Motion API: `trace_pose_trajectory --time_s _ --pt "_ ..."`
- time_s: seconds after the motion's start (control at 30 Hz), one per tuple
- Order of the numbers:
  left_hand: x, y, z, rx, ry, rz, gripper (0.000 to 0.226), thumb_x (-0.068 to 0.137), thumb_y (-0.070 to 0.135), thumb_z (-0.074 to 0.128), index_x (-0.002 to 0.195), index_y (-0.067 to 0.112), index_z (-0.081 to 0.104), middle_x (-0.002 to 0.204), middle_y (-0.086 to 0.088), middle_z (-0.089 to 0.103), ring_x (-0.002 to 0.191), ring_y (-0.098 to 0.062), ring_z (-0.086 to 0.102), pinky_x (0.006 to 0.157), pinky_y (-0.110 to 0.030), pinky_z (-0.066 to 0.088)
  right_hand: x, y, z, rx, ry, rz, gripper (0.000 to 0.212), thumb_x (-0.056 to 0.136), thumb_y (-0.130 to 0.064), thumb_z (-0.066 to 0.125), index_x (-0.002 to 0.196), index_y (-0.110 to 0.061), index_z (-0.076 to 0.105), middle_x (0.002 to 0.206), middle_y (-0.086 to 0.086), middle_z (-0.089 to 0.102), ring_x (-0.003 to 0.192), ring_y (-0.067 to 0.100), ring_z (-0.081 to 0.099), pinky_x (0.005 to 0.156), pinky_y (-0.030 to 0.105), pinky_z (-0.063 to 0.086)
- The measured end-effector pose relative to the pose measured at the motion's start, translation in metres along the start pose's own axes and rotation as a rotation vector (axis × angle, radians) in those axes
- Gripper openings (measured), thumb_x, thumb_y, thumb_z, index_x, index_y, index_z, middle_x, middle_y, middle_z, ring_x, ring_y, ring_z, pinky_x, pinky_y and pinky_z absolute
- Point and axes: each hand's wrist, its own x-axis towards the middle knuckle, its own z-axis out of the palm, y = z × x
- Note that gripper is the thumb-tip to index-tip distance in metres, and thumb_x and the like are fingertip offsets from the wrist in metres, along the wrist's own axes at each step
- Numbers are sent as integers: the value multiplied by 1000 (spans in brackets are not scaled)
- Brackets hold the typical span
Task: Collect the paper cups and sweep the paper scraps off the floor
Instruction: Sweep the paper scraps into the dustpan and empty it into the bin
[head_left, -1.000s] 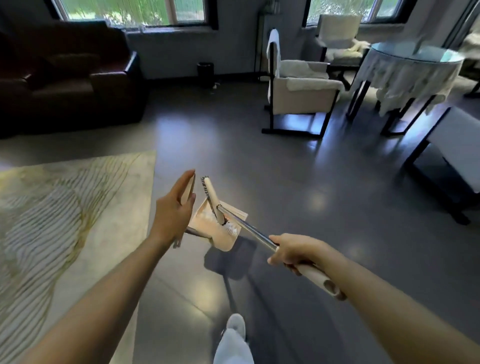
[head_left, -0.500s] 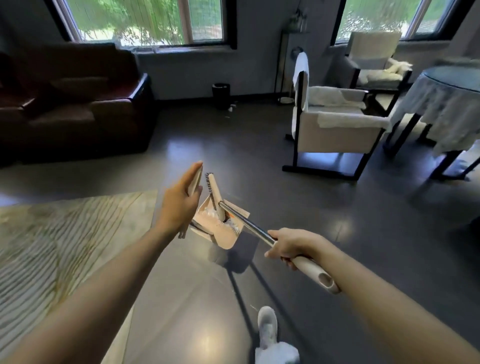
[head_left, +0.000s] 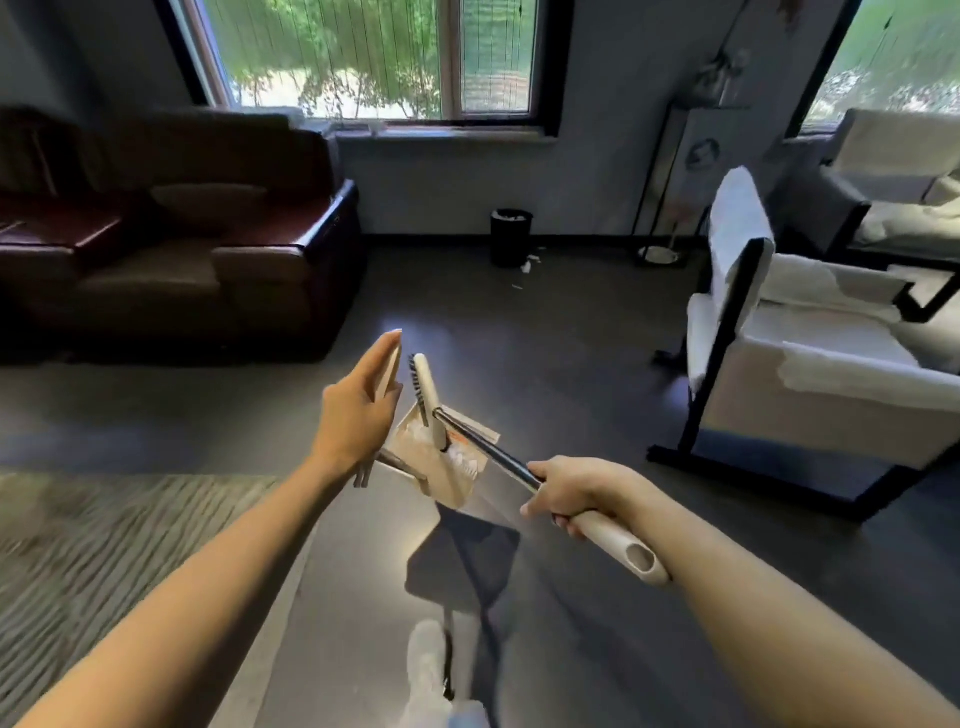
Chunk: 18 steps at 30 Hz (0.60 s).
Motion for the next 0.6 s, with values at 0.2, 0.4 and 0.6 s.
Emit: trace_pose_trajectory --time_s 0.2,0.4,0.6 --pt "202 -96 28 -21 -5 59 53 90 0 60 140 11 45 125 10 49 94 -3 53 70 9 33 160 -93 -107 70 2 -5 33 92 -19 57 124 -22 48 65 4 52 32 8 47 36 18 42" --pt "402 -176 67 -121 -96 56 58 91 2 59 142 23 42 134 15 47 123 -2 47 97 -7 36 292 -171 -229 110 38 6 34 93 -20 57 127 -19 49 61 3 53 36 10 48 37 18 43" --pt "605 -260 141 -252 -94 33 73 85 -5 55 131 52 46 136 16 51 128 -3 46 110 -37 37 465 -223 -365 56 73 -28 30 92 -22 59 120 -19 49 60 1 54 42 12 50 40 21 44"
